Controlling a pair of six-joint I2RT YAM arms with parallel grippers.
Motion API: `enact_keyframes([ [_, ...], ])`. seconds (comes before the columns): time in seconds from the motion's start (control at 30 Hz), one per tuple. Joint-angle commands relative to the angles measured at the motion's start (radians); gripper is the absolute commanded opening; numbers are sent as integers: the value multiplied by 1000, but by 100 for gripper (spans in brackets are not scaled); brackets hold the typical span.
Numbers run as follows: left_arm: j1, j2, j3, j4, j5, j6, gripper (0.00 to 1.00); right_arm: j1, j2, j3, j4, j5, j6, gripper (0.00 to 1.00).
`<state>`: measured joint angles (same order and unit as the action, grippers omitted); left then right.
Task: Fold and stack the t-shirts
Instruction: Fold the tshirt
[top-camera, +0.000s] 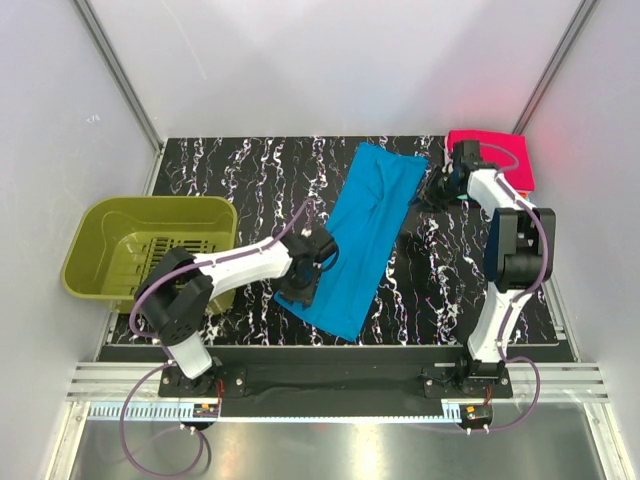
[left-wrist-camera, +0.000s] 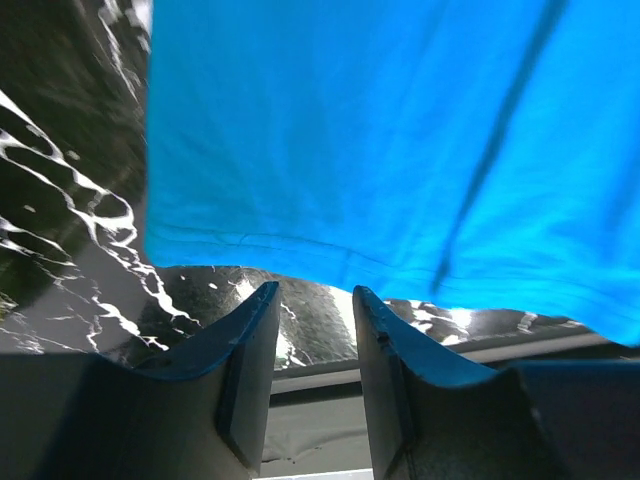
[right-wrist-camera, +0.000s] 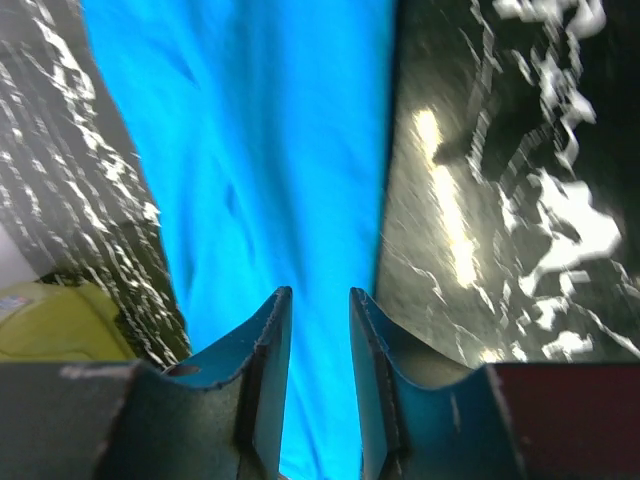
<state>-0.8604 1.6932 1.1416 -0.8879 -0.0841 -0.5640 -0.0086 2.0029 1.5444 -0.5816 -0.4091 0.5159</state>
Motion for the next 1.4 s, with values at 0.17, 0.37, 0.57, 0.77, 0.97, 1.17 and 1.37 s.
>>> enact_keyframes([
  [0.17, -104, 0, -94, 124, 24, -112, 40, 2, -24, -125, 71, 59, -24, 35],
  [0.37, -204, 23, -111, 142, 55, -203, 40, 2, 149, 21, 88, 52, -33, 33],
  [0.57, -261, 54, -105, 159, 113, -272, 40, 2, 272, 167, 89, 46, -24, 32],
  [0.77, -262, -22, -50, 98, 112, -280, 41, -22, 359, 282, 89, 27, 9, 27],
  [0.97, -223, -59, 168, -72, 44, -148, 47, -39, 453, 431, 55, -2, -11, 0],
  [1.17, -46, -95, 178, -86, 46, 1, 51, -79, 563, 728, -88, 13, -62, 9],
  [1.37, 60, -69, 133, -48, 32, 81, 58, -76, 467, 641, -273, 36, -96, 28],
])
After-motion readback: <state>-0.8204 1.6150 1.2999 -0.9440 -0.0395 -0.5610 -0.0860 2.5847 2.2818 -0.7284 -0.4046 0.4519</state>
